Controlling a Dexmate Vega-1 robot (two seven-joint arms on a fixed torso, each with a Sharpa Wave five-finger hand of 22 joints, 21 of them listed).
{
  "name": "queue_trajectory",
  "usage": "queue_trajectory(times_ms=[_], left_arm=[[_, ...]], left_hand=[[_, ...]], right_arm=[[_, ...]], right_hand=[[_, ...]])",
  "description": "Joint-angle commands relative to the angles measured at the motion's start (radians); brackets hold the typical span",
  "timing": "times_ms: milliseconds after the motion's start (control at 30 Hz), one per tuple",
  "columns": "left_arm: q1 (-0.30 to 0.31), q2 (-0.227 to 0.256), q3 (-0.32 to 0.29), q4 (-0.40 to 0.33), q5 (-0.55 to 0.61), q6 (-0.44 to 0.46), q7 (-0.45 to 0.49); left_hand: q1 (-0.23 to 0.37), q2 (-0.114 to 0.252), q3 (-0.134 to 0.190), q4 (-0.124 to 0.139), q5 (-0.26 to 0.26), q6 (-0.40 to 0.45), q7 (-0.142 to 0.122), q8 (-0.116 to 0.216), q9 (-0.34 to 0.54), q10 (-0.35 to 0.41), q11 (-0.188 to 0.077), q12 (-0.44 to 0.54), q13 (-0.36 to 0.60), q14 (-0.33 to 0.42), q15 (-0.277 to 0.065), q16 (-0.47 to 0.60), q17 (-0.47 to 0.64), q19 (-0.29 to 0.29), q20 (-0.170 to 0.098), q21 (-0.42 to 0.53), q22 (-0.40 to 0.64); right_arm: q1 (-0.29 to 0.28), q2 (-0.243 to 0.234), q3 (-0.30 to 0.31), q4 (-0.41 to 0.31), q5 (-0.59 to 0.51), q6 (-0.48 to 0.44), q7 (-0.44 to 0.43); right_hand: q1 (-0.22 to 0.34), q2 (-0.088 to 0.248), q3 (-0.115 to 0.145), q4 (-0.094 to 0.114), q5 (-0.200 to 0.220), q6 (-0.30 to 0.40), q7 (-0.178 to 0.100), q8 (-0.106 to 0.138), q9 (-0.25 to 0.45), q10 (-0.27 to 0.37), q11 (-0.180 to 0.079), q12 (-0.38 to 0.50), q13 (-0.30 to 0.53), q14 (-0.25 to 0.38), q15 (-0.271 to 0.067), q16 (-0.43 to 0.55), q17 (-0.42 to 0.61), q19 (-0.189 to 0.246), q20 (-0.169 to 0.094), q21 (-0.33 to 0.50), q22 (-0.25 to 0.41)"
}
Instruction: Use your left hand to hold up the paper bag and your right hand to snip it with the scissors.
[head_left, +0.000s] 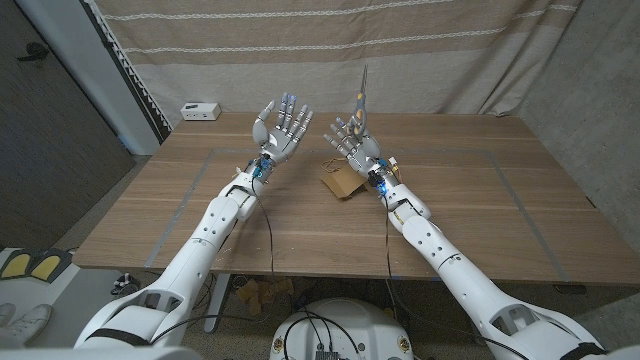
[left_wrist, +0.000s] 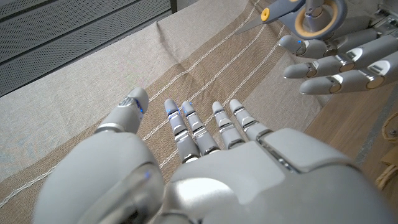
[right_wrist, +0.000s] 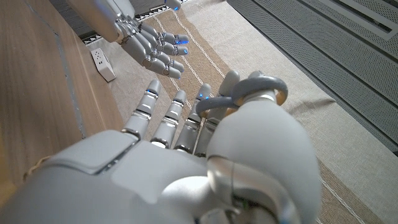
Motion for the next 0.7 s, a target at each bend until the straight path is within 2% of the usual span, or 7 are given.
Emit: queue_trajectory(times_ms=[33,100,233,333,500,600,700], left_arm=[[0.000,0.005,0.004,0.001,0.002,0.005,-0.013],[-0.001,0.006,0.004,0.001,0.002,0.005,-0.015],[-0.003,0.006,0.006,0.005,0.003,0.008,-0.021],[-0.005,0.007,0.007,0.007,0.003,0.009,-0.025],[-0.005,0.007,0.007,0.009,0.003,0.009,-0.030],[-0.005,0.008,0.006,0.008,0.003,0.010,-0.032],[-0.005,0.010,0.005,0.008,0.004,0.011,-0.032]], left_hand=[[-0.005,0.004,-0.002,0.003,-0.005,0.011,0.001,-0.001,0.003,0.002,-0.001,0.010,0.003,0.000,-0.170,0.003,0.003,0.009,-0.055,-0.004,0.004],[-0.006,0.004,-0.002,0.003,-0.005,0.011,0.001,-0.001,0.004,0.003,-0.001,0.010,0.003,0.000,-0.170,0.003,0.003,0.009,-0.055,-0.004,0.004],[-0.006,0.004,-0.002,0.003,-0.005,0.013,0.001,-0.001,0.004,0.003,-0.001,0.011,0.003,0.001,-0.170,0.003,0.003,0.010,-0.055,-0.004,0.004],[-0.006,0.005,-0.002,0.003,-0.005,0.013,0.001,-0.001,0.004,0.003,-0.001,0.011,0.003,0.001,-0.170,0.003,0.003,0.010,-0.055,-0.004,0.004],[-0.006,0.005,-0.002,0.003,-0.005,0.015,0.001,0.000,0.004,0.003,-0.001,0.011,0.003,0.001,-0.170,0.003,0.003,0.011,-0.056,-0.004,0.004],[-0.006,0.005,-0.002,0.003,-0.005,0.016,0.001,0.000,0.005,0.003,-0.001,0.011,0.002,0.001,-0.170,0.003,0.003,0.012,-0.056,-0.004,0.004],[-0.006,0.004,-0.003,0.002,-0.005,0.019,0.001,0.001,0.005,0.004,-0.001,0.011,0.002,0.000,-0.170,0.003,0.003,0.012,-0.056,-0.005,0.004]], right_arm=[[0.007,0.028,0.015,0.037,0.031,-0.018,0.053],[0.008,0.037,0.018,0.046,0.039,-0.017,0.068],[0.014,0.050,0.021,0.065,0.045,-0.013,0.098],[0.018,0.053,0.022,0.075,0.040,-0.009,0.108],[0.021,0.046,0.022,0.074,0.032,-0.015,0.117],[0.025,0.041,0.021,0.077,0.023,-0.015,0.127],[0.026,0.031,0.017,0.068,0.011,-0.019,0.118]], right_hand=[[0.000,0.011,-0.008,-0.001,0.007,0.028,-0.027,-0.016,-0.026,-0.005,0.000,-0.001,-0.005,0.009,-0.075,0.009,-0.002,0.003,-0.003,-0.001,0.003],[-0.003,0.015,-0.013,0.001,0.006,0.065,-0.011,-0.028,-0.054,-0.001,-0.001,0.001,-0.014,0.023,-0.086,0.015,-0.005,0.006,-0.008,-0.003,0.003],[-0.003,0.016,-0.015,0.001,0.005,0.074,-0.016,-0.039,-0.068,-0.006,-0.003,-0.001,-0.019,0.029,-0.094,0.018,-0.006,0.003,-0.014,-0.006,0.003],[-0.008,0.019,-0.024,0.003,0.004,0.030,-0.022,-0.093,-0.107,-0.025,0.004,-0.008,-0.032,0.024,-0.099,0.017,-0.009,-0.002,-0.016,-0.013,0.003],[-0.011,0.021,-0.031,0.004,0.004,0.030,-0.016,-0.125,-0.140,-0.071,0.017,-0.028,-0.048,0.001,-0.093,0.010,-0.012,-0.012,-0.016,-0.021,0.004],[-0.015,0.024,-0.039,0.005,0.005,-0.010,-0.059,-0.177,-0.175,-0.105,0.029,-0.044,-0.067,-0.032,-0.071,0.001,-0.015,-0.034,-0.008,-0.035,0.005],[-0.014,0.027,-0.042,0.005,0.007,0.025,-0.075,-0.183,-0.192,-0.111,0.028,-0.046,-0.079,-0.055,-0.046,-0.004,-0.018,-0.041,-0.005,-0.042,0.005]])
